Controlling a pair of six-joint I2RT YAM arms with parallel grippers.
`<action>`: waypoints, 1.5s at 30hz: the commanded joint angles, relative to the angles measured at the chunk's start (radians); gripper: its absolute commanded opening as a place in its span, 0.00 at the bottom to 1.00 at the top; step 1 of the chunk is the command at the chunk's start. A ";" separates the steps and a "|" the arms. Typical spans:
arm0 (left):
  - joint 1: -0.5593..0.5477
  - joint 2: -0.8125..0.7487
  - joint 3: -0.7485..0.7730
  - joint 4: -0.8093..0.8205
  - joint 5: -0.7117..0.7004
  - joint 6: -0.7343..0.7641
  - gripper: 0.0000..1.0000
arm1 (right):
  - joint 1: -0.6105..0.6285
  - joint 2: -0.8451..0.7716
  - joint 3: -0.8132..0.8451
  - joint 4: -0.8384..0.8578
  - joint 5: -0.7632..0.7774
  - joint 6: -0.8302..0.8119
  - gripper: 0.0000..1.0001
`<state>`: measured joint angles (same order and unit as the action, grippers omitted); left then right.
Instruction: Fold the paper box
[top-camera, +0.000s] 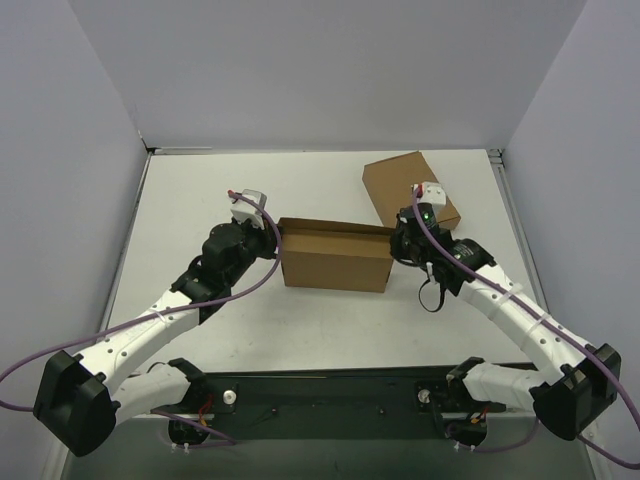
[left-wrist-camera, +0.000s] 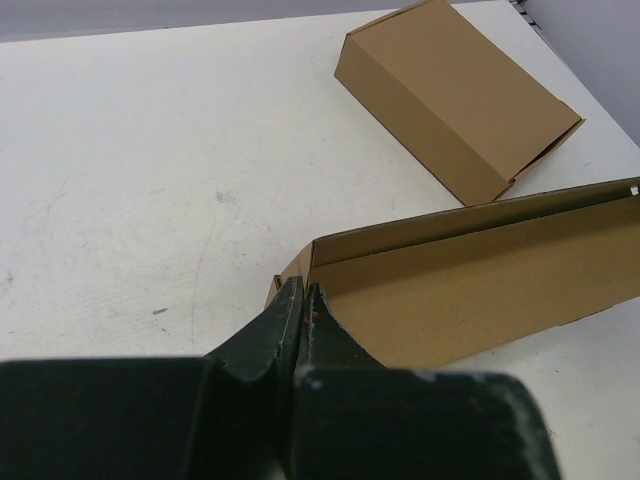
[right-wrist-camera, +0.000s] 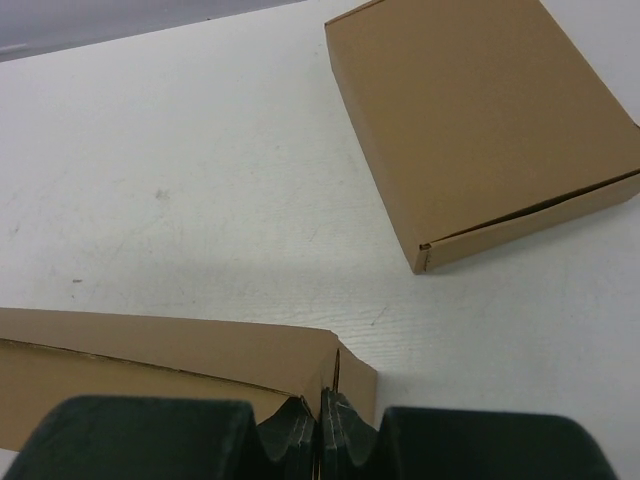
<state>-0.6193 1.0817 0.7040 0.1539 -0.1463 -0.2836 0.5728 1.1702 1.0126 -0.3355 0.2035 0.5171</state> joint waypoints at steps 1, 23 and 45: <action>-0.023 0.049 -0.063 -0.280 0.071 0.006 0.00 | 0.074 0.036 -0.143 -0.195 0.049 0.075 0.00; -0.059 0.012 -0.038 -0.253 0.146 -0.118 0.00 | 0.213 -0.032 -0.286 -0.148 0.300 0.186 0.00; 0.006 0.018 0.098 -0.272 0.217 -0.259 0.00 | 0.245 0.008 -0.299 -0.143 0.336 0.181 0.00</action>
<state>-0.5983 1.0721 0.7895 -0.0185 -0.0616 -0.4656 0.8062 1.0771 0.8097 -0.2012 0.6502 0.6807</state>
